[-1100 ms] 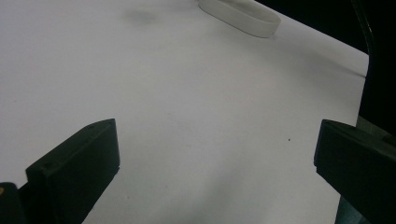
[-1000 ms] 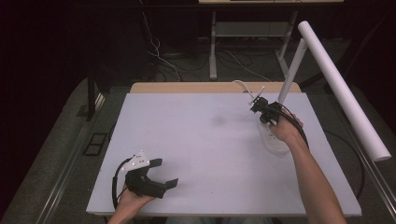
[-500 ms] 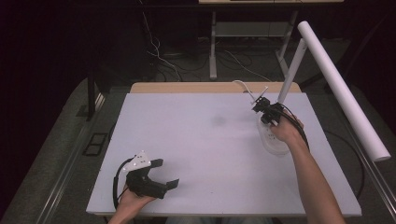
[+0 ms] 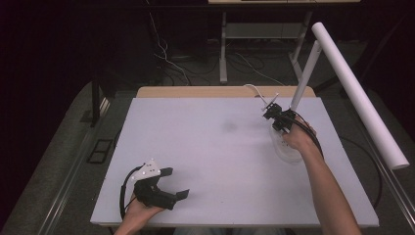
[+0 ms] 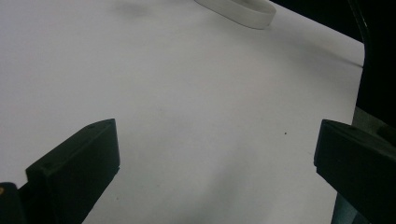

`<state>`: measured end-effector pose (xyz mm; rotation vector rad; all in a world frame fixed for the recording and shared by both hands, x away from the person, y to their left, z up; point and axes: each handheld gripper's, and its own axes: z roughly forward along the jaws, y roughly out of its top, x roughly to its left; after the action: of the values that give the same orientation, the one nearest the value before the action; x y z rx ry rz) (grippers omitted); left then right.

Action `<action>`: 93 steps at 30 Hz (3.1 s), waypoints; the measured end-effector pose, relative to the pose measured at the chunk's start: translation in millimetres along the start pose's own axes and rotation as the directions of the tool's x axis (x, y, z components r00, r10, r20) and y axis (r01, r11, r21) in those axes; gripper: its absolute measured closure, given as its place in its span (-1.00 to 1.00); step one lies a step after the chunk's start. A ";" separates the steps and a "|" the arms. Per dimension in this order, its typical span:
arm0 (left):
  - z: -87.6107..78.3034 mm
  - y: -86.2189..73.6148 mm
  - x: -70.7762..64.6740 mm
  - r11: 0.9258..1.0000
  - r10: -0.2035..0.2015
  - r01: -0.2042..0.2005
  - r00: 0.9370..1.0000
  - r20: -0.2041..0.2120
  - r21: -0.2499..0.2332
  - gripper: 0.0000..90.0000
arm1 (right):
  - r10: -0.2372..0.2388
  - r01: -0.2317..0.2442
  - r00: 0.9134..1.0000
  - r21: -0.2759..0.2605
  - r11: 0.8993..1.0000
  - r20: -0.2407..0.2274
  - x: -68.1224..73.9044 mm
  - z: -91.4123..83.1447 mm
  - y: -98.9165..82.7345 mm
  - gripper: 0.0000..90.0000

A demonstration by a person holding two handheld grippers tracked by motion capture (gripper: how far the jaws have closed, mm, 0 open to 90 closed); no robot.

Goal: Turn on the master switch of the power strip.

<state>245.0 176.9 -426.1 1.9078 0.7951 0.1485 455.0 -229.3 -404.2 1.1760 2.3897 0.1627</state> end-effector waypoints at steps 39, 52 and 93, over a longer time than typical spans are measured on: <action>-4.2 -0.1 4.4 1.000 -0.014 0.014 1.000 -0.011 -0.010 -1.00 | 0.009 -0.009 1.000 -0.050 0.999 0.003 7.2 -7.7 7.5 0.99; -4.6 -0.1 3.1 1.000 -0.014 0.014 1.000 -0.008 -0.014 -1.00 | 0.043 -0.062 0.994 -0.181 0.982 -0.105 14.9 -47.8 2.4 0.72; 0.5 0.9 4.6 0.999 -0.026 0.026 1.000 0.000 -0.018 -1.00 | 0.088 -0.271 0.908 -0.416 0.868 -0.409 44.5 -99.3 -122.0 -0.99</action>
<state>249.2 179.0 -426.7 1.8798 0.8161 0.1387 298.6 -261.5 -369.5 1.2082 2.3398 1.0572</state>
